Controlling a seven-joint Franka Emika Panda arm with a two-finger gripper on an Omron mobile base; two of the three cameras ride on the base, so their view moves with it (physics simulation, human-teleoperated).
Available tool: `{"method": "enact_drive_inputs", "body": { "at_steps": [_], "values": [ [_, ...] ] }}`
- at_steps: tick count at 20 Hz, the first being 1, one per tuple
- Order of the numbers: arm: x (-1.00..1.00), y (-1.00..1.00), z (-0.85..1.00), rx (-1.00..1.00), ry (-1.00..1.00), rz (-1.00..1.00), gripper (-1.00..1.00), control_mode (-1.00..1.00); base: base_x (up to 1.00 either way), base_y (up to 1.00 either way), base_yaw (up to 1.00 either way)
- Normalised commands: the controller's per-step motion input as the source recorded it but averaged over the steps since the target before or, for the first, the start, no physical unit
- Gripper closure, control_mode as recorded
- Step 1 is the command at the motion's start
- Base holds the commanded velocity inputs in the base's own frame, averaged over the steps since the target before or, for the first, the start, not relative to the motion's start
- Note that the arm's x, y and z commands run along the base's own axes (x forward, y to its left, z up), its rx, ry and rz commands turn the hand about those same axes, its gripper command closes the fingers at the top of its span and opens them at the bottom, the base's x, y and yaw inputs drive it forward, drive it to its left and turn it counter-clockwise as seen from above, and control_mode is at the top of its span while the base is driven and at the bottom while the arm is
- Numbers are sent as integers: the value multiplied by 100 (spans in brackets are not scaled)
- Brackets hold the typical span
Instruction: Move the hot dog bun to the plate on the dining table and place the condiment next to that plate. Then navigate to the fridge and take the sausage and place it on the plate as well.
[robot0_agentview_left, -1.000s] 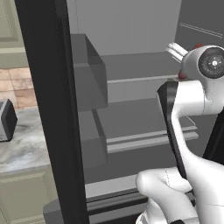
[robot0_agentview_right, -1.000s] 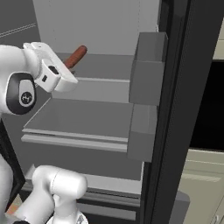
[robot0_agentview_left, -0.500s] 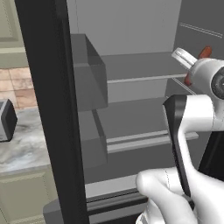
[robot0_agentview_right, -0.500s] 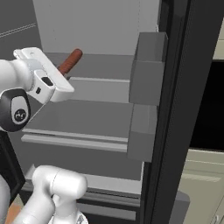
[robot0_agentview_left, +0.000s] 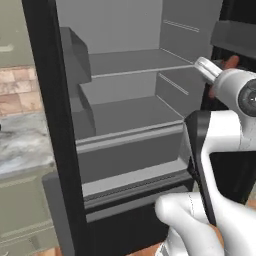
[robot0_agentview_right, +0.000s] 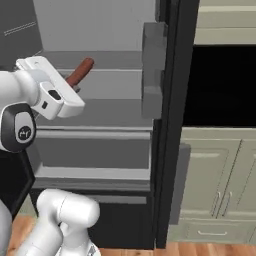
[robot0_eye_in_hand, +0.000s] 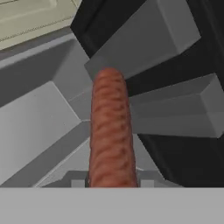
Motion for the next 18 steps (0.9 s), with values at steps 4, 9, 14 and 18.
{"method": "enact_drive_inputs", "body": {
  "at_steps": [4, 9, 14, 18],
  "values": [
    [0, 0, 0, 0, 0, 0, 100, 100, -82, 0, -54],
    [0, 0, 0, 0, 0, 0, 100, 100, -76, 0, -62],
    [0, 0, 0, 0, 0, 0, 100, 100, -40, -2, -71],
    [0, 0, 0, 0, 0, 0, 100, 100, 6, -14, -90]
  ]
}}
